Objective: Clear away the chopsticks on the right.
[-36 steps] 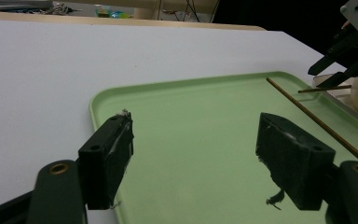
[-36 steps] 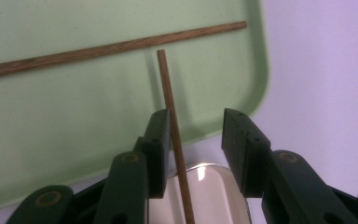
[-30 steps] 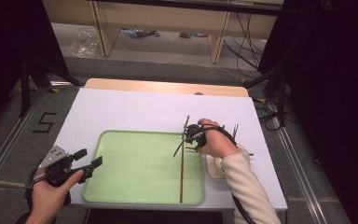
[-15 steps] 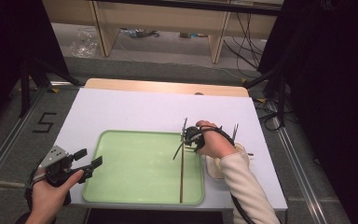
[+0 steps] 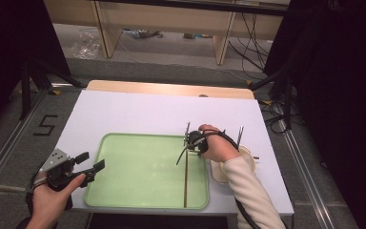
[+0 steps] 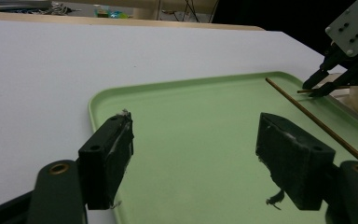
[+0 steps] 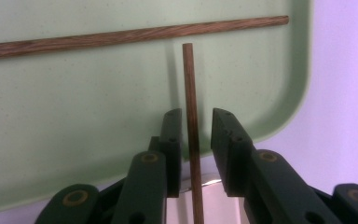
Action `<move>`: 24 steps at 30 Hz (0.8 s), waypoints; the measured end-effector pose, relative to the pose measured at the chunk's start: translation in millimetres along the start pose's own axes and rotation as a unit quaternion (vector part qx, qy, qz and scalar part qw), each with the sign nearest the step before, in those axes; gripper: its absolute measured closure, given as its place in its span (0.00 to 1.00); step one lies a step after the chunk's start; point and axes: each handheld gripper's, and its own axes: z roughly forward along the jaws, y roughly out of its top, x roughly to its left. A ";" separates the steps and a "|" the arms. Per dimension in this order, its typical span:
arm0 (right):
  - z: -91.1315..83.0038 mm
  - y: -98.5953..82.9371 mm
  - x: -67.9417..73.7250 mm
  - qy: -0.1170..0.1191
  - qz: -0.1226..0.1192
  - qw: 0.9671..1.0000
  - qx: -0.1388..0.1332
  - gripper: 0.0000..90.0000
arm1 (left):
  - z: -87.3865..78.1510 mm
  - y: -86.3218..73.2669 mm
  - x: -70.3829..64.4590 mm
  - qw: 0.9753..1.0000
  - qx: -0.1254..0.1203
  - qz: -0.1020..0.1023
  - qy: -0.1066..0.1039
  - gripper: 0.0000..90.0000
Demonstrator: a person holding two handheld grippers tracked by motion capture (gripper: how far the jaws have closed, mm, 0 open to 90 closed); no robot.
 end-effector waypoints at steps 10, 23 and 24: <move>2.8 0.8 1.7 -0.005 -0.025 1.000 0.005 0.96 | -0.1 0.1 0.0 1.000 -0.001 0.000 0.000 0.30; -0.2 3.0 4.3 -0.030 -0.042 0.999 0.008 0.97 | -0.1 0.0 -0.1 1.000 -0.001 -0.001 0.000 0.30; -1.2 3.4 4.6 -0.036 -0.043 0.998 0.008 0.97 | -0.1 0.0 -0.1 1.000 -0.001 -0.002 0.000 0.30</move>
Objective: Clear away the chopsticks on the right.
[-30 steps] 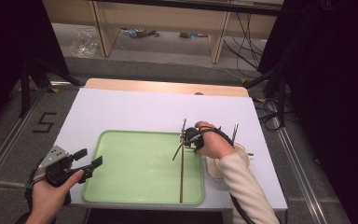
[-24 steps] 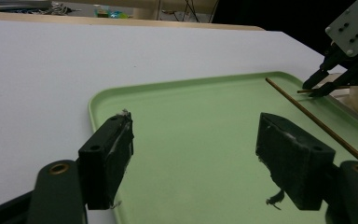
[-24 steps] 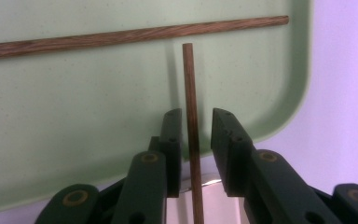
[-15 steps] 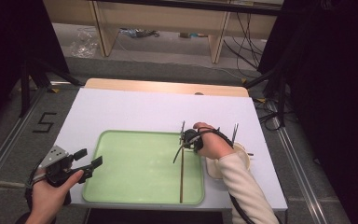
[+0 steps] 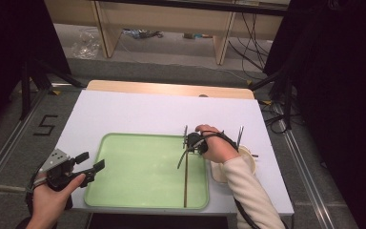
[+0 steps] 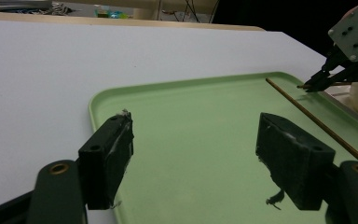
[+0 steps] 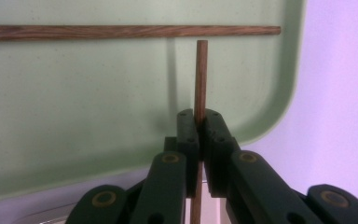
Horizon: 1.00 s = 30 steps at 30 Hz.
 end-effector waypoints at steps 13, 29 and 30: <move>-13.2 1.3 -2.0 -0.037 0.001 0.999 -0.016 0.97 | 0.0 0.0 0.0 1.000 -0.001 0.000 0.000 0.30; -49.4 -7.4 -10.5 -0.110 0.081 0.987 -0.085 0.97 | 0.0 0.0 -0.1 1.000 -0.001 0.000 0.000 0.30; -51.2 -7.7 -10.8 -0.116 0.085 0.985 -0.089 0.97 | 0.0 0.0 -0.1 1.000 0.000 0.000 0.000 0.30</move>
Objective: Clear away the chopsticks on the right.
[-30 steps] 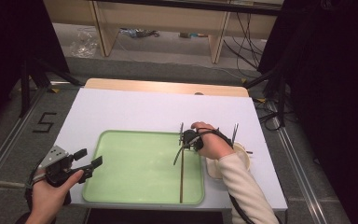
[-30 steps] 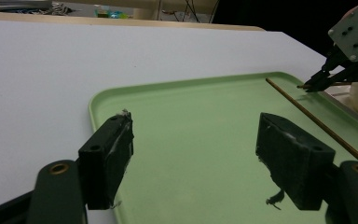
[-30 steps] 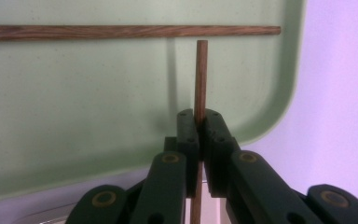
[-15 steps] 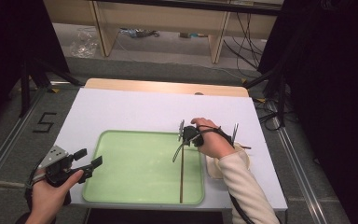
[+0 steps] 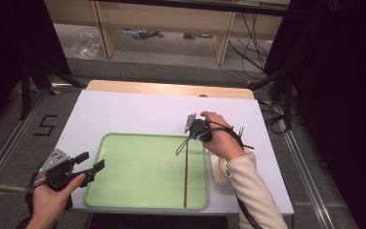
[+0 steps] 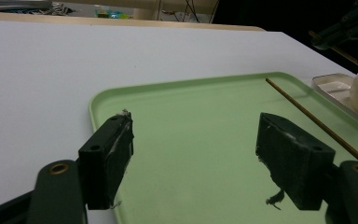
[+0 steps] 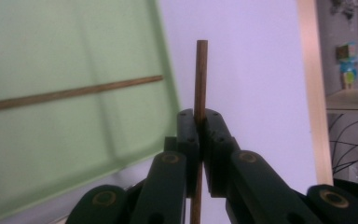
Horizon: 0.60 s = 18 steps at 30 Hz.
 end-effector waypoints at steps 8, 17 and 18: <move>-11.7 -1.4 -5.7 -0.019 0.049 0.998 -0.046 0.97 | -0.1 0.0 0.1 1.000 0.000 0.000 0.000 0.30; -28.4 -4.2 -13.7 -0.054 0.074 0.991 -0.094 0.97 | 0.0 0.0 0.0 1.000 0.000 0.000 0.000 0.30; -29.7 -3.9 -13.4 -0.050 0.086 0.990 -0.100 0.97 | 0.0 0.0 0.0 1.000 0.000 0.000 0.000 0.30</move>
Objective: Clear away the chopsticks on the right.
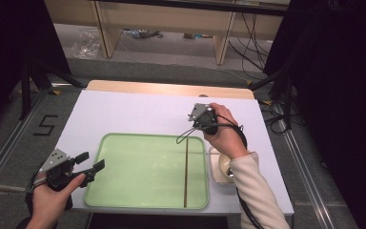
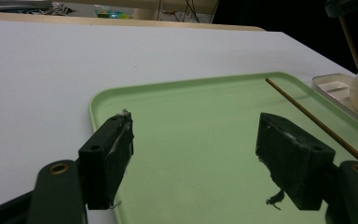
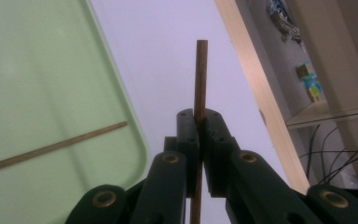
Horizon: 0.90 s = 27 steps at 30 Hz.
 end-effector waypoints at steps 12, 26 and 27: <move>-16.4 0.8 -9.3 -0.003 0.067 0.996 -0.060 0.97 | 0.0 0.0 0.1 1.000 0.000 -0.001 0.000 0.30; -33.8 -7.2 -26.5 -0.030 0.183 0.971 -0.148 0.97 | 0.0 0.0 0.2 1.000 0.000 0.000 0.000 0.30; -35.1 -8.1 -27.3 -0.029 0.192 0.969 -0.155 0.97 | 0.0 0.0 0.1 1.000 0.000 -0.001 0.000 0.30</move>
